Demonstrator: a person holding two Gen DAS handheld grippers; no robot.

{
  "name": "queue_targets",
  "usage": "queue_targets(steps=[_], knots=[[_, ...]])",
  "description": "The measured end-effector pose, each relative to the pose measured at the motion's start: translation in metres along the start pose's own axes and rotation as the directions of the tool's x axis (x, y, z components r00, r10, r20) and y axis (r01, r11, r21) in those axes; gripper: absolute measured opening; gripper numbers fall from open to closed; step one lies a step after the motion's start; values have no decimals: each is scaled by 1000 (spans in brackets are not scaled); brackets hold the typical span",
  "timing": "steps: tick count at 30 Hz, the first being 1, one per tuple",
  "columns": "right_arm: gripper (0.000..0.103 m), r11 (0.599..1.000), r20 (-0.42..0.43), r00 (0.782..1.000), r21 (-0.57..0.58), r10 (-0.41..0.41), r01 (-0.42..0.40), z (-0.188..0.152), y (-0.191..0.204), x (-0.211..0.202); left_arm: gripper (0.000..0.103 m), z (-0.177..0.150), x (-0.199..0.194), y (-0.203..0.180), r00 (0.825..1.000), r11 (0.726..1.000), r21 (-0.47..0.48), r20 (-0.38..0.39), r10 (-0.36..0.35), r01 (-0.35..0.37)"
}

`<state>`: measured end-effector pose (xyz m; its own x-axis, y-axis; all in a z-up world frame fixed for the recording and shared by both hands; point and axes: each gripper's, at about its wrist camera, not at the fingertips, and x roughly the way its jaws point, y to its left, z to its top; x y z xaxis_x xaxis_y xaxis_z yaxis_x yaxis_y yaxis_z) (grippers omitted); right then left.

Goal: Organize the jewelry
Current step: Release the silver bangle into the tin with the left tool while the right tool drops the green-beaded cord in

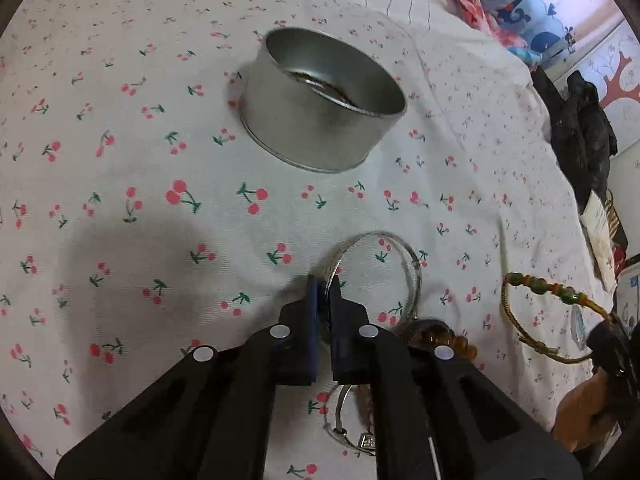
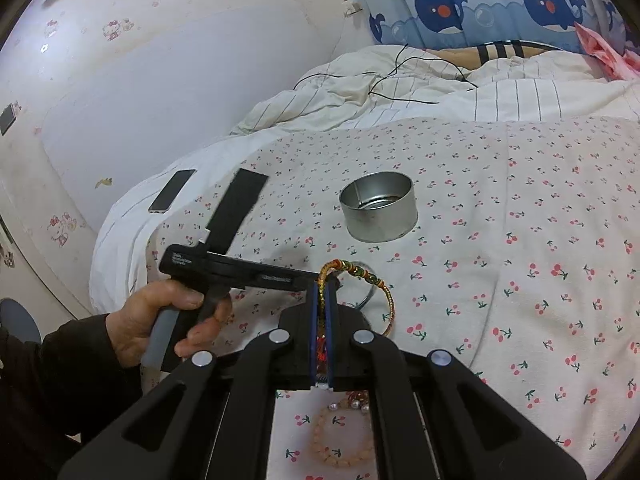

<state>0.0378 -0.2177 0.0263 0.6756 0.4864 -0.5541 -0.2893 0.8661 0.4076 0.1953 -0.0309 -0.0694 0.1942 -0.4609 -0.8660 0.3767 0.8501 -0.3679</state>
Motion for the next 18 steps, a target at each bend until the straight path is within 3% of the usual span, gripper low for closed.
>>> queue_targets(steps=[6, 11, 18], knots=[[4, 1000, 42, 999, 14, 17, -18, 5, -2, -8, 3, 8, -48, -6, 990, 998, 2, 124, -59, 60], [4, 994, 107, 990, 50, 90, -95, 33, -8, -7, 3, 47, -76, -6, 978, 1000, 0, 208, -5, 5], [4, 987, 192, 972, 59, 133, -147, 67, -12, -7, 3, 109, -36, -11, 987, 992, 55, 116, 107, -114]])
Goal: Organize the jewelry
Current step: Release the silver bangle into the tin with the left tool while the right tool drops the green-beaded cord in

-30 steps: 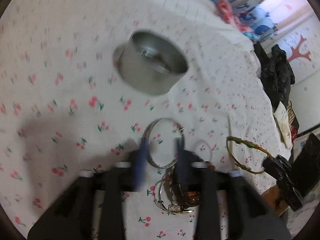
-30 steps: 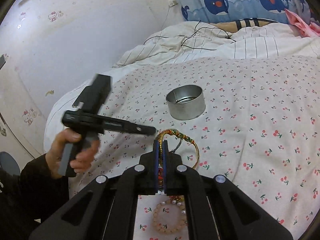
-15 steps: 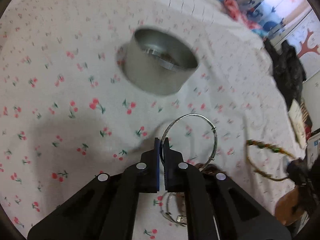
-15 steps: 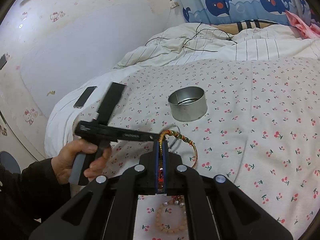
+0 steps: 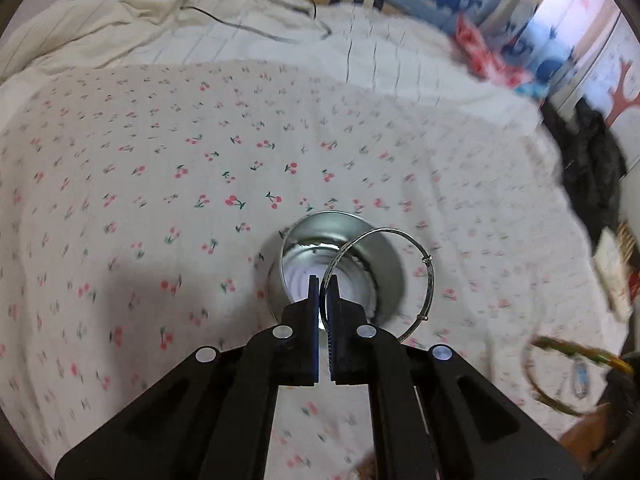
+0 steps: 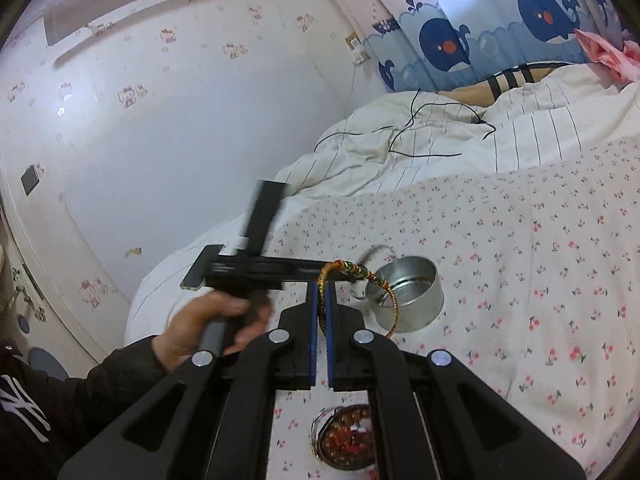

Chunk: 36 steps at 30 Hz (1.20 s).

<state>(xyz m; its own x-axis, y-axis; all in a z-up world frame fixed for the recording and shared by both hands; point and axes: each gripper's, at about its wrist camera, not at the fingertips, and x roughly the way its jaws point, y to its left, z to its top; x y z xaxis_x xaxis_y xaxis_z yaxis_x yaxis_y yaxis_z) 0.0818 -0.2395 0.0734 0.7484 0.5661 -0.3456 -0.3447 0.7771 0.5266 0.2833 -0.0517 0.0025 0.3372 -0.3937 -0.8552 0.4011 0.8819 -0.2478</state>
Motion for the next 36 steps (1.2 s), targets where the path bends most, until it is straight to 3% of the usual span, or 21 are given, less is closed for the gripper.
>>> queue_targets(steps=[7, 9, 11, 13, 14, 15, 17, 21, 25, 28, 30, 32, 36], knots=[[4, 999, -40, 999, 36, -27, 28, -5, -17, 9, 5, 15, 44, -15, 990, 992, 78, -100, 103, -96], [4, 999, -48, 998, 34, -31, 33, -6, -18, 11, 10, 18, 49, -16, 983, 986, 97, -105, 148, -138], [4, 999, -53, 998, 34, -33, 35, -8, -19, 13, 12, 19, 51, -17, 981, 984, 113, -126, 149, -136], [4, 999, -56, 998, 38, -32, 34, -8, -20, 15, 23, 20, 41, -15, 980, 982, 107, -103, 168, -157], [4, 999, -57, 998, 41, -29, 32, -7, -22, 18, 30, 20, 32, -13, 985, 985, 94, -82, 149, -141], [4, 999, -58, 998, 43, -27, 29, -6, -21, 19, 44, 20, 26, -10, 988, 989, 77, -71, 133, -128], [4, 999, -56, 998, 43, -15, 18, 1, -22, 25, 64, 15, 4, 1, 987, 987, 31, -24, 157, -157], [4, 999, -53, 998, 44, 27, -25, 24, -23, 55, 64, -4, -34, 30, 993, 989, -103, 41, 110, -106], [4, 999, -98, 994, -36, -43, 39, 34, -19, 102, 72, -38, -65, 64, 988, 963, -265, 134, 78, -40], [4, 974, -153, 973, -173, -172, 145, 31, -12, 140, 78, -61, -70, 89, 981, 925, -379, 180, 77, -3], [4, 950, -191, 951, -247, -243, 194, 24, -10, 161, 78, -63, -61, 102, 986, 909, -417, 158, 55, 16], [4, 916, -240, 913, -317, -330, 247, 13, -11, 182, 78, -63, -58, 107, 987, 904, -427, 154, 52, 20], [5, 908, -346, 869, -351, -354, 230, -7, -19, 205, 78, -63, -56, 102, 987, 915, -402, 155, 49, 17]])
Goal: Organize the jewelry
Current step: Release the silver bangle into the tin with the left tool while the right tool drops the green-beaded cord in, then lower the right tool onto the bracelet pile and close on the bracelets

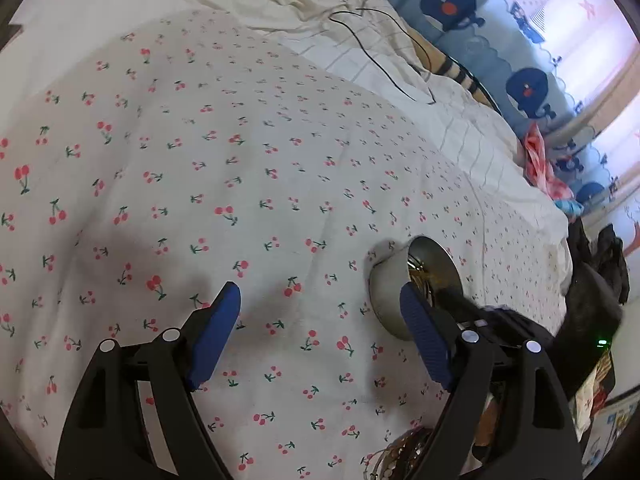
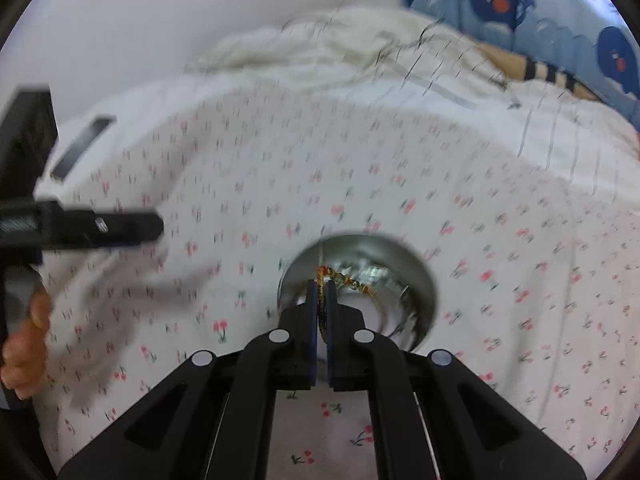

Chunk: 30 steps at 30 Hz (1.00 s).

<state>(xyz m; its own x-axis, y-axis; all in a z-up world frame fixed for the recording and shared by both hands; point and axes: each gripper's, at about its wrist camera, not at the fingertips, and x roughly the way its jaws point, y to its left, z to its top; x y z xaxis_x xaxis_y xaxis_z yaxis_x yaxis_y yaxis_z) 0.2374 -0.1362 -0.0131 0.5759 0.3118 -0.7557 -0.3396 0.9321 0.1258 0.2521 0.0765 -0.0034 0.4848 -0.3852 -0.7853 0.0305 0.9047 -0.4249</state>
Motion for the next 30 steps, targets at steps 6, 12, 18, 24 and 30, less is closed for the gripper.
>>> queue_targets(steps=[6, 12, 18, 24, 30], knots=[[58, 991, 126, 991, 122, 36, -51, -12, -19, -40, 79, -7, 3, -13, 998, 997, 76, -56, -18, 22], [58, 974, 149, 989, 225, 0, -34, -65, -15, -109, 81, -33, 7, -39, 990, 970, 241, -138, 7, 27], [42, 947, 40, 998, 316, 43, -53, -141, -17, -109, 82, -78, 20, -40, 960, 956, 280, -280, -1, 83], [30, 943, 11, 984, 282, 179, -175, -138, -4, -99, 82, -91, 32, -47, 920, 941, 278, -385, -76, 194], [29, 950, -26, 986, 271, 168, -154, -138, 0, -83, 82, -89, 34, -46, 926, 952, 250, -371, -76, 178]])
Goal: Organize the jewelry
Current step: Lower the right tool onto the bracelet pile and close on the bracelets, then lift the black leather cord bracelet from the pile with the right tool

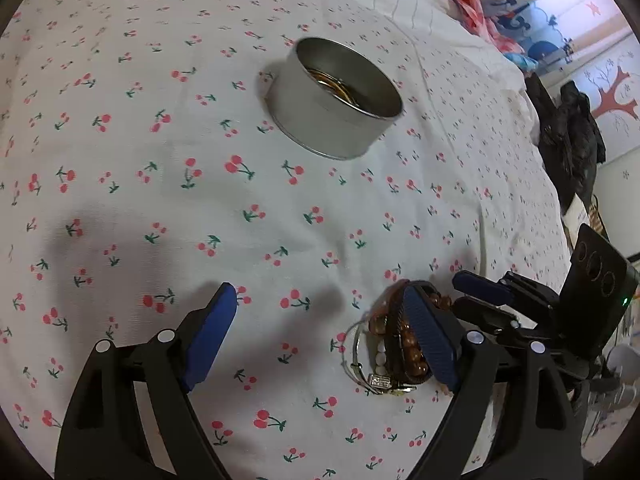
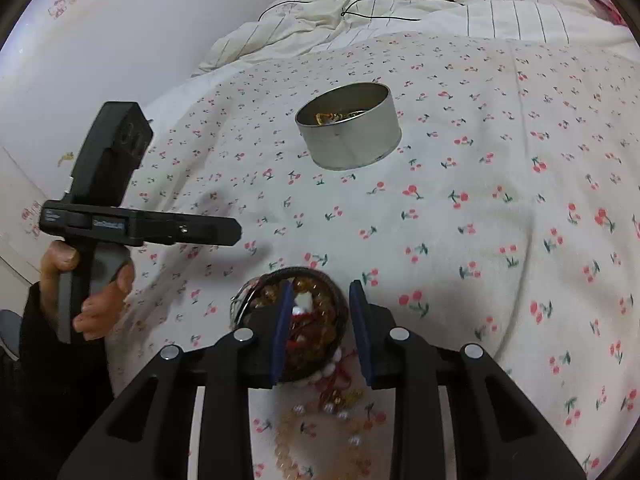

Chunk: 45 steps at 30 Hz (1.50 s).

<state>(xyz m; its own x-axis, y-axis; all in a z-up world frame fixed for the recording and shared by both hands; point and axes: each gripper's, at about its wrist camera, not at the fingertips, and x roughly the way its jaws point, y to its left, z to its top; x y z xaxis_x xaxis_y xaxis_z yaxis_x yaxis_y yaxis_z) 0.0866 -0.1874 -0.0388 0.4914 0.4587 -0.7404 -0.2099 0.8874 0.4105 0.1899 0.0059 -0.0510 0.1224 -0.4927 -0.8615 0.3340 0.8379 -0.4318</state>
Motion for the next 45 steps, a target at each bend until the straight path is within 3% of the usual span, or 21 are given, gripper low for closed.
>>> queue_targets(steps=[5, 8, 12, 17, 22, 28, 35, 39, 41, 42, 43, 45], knots=[[18, 976, -54, 988, -172, -147, 135, 9, 25, 29, 84, 2, 0, 2, 1000, 1000, -18, 12, 11, -11], [15, 977, -83, 986, -165, -147, 132, 9, 21, 38, 85, 2, -4, 5, 1000, 1000, -15, 14, 12, -12], [0, 987, -55, 993, -125, -108, 101, 8, 13, 23, 86, 3, -6, 4, 1000, 1000, -7, 19, 17, -17], [0, 993, 10, 998, -94, -67, 68, 11, 11, -4, 86, 4, -4, 5, 1000, 1000, -17, 18, 25, -25], [1, 998, -42, 999, -56, 5, -8, 12, 4, 4, 86, 2, -3, 5, 999, 999, -14, 14, 31, -31], [1, 995, -111, 993, -92, -48, 38, 8, 9, 36, 86, 2, -1, 1, 999, 999, 3, 12, 39, -39], [1, 995, -34, 999, -102, -18, 14, 12, 14, 15, 86, 2, -1, 2, 999, 999, -2, 15, 41, -41], [1, 997, -58, 998, -78, -21, 17, 13, 5, 17, 86, 2, -1, 2, 999, 999, 0, 12, 41, -41], [9, 996, -87, 996, -78, -37, 30, 12, 2, 24, 86, 2, -2, 2, 999, 999, 1, 12, 40, -40], [25, 997, -92, 995, -77, -28, 21, 12, 2, 26, 86, 2, -2, 3, 999, 999, 2, 12, 39, -39], [56, 997, -95, 995, -78, -19, 12, 11, 3, 28, 86, 2, -2, 2, 999, 999, 3, 12, 38, -38], [59, 995, -106, 994, -99, -40, 29, 8, 5, 34, 86, 2, -2, 2, 999, 999, 5, 11, 36, -36]])
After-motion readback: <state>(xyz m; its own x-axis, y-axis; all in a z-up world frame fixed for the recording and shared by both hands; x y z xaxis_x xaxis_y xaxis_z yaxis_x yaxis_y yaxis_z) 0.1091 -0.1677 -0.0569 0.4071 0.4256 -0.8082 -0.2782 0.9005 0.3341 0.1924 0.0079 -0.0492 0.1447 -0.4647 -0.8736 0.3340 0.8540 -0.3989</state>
